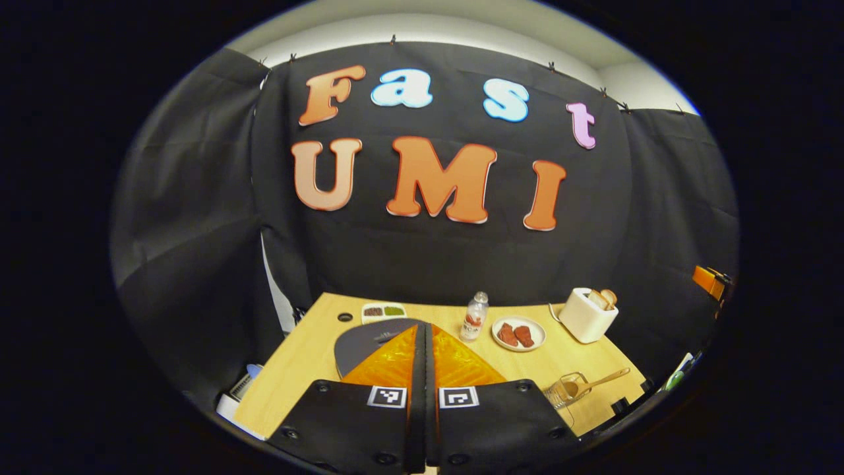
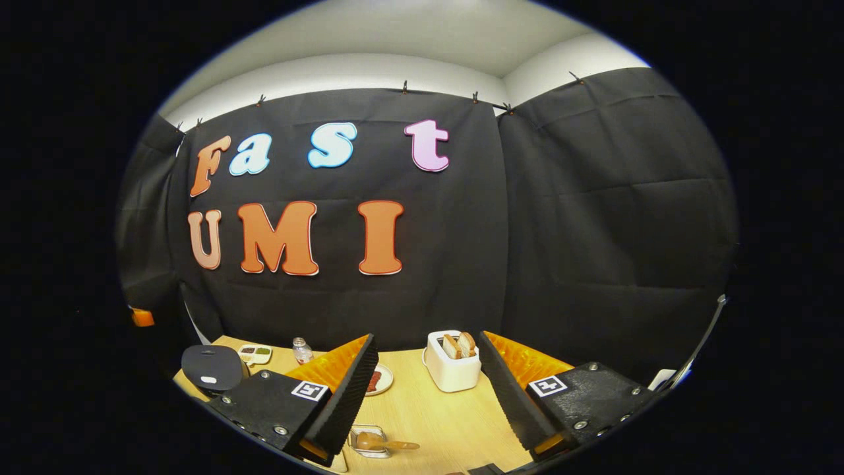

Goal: Close the left gripper, press the button to open the rice cooker; take a wooden spoon from the chopstick holder with the right hand, scoop a spoonful of rice and pour it into the rice cooker, then put the wooden spoon back into the chopstick holder.

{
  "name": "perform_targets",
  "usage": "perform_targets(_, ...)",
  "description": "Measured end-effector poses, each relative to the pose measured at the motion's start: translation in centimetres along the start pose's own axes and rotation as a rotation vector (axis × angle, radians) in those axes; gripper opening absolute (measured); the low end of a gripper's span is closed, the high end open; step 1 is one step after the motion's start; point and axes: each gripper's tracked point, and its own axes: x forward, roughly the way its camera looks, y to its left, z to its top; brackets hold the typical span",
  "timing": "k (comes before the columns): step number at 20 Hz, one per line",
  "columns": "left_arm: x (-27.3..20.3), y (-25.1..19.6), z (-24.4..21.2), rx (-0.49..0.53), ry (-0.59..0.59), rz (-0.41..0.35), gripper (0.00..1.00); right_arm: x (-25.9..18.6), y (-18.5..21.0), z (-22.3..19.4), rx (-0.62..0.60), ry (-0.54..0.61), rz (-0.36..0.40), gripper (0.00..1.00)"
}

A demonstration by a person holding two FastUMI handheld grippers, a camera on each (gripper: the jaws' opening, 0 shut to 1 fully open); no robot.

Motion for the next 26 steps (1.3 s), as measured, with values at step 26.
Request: perform_targets(26, 4.3, 1.4, 2.0, -0.119, -0.012, 0.045, 0.05, 0.9, -1.3, -4.8, 0.058, 0.077, -0.047, 0.95)
